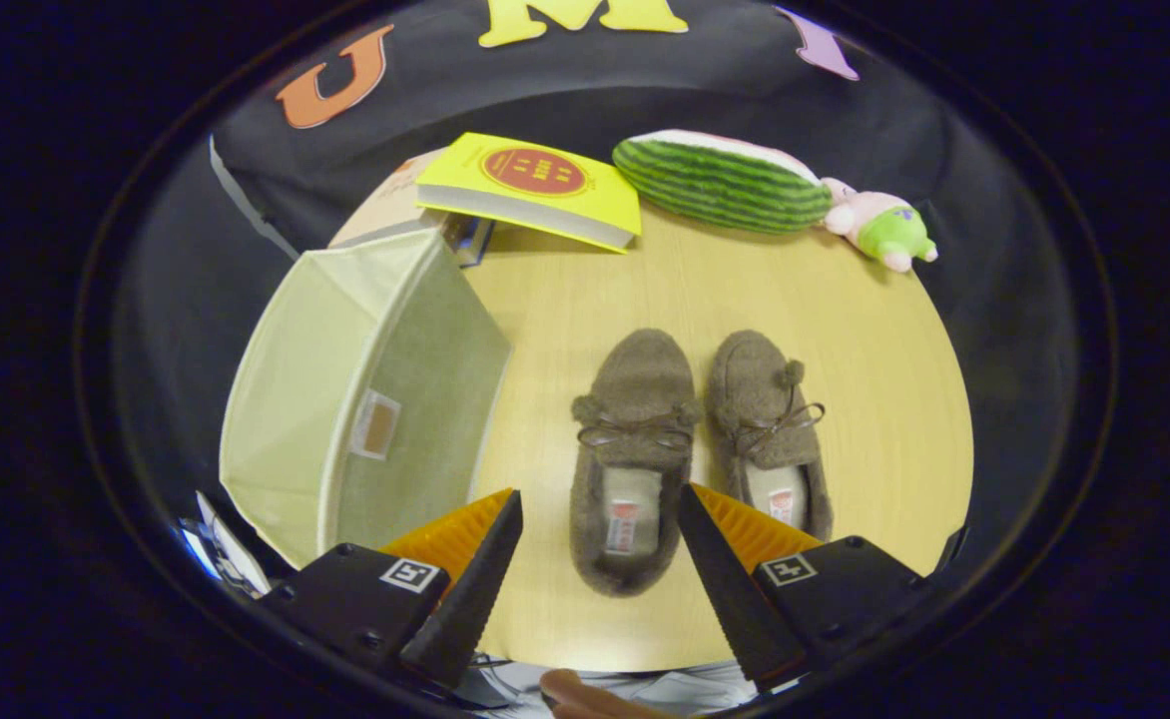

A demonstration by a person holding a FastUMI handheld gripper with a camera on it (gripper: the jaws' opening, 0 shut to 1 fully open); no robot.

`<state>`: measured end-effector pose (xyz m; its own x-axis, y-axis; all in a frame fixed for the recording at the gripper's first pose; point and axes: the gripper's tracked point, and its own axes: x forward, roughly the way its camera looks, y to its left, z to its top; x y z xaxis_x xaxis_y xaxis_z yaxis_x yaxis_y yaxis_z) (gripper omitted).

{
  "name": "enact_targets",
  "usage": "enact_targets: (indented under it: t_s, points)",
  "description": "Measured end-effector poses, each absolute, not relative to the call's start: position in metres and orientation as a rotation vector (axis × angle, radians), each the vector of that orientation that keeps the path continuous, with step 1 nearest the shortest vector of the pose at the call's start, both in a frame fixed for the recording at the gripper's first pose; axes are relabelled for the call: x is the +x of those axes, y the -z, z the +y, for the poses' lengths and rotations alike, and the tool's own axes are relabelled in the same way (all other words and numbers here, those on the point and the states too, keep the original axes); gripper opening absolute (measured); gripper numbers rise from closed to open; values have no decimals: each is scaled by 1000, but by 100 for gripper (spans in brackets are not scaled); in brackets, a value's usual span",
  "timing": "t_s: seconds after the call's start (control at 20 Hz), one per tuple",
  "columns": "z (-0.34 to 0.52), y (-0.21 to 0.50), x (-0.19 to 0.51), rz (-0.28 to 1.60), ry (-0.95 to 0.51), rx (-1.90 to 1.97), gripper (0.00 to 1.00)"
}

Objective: Open the storage box then place both shoes into the box .Put the left shoe in first, then the right shoe, with the right side of both shoes facing outward in a uniform manner.

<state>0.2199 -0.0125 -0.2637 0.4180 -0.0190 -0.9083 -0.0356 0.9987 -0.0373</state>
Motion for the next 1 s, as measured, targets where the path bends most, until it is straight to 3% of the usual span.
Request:
enact_targets:
  t_s: [0.35,0.45,0.7,0.85,0.9,1.0]
  points:
    - [-48,319,222,1281,100,52,100]
    - [-49,332,226,1311,106,82,96]
    - [-43,349,235,1347,101,169,43]
    - [-48,339,237,1326,111,158,28]
    - [-50,335,239,1305,103,159,14]
    - [-49,332,239,1282,72,152,7]
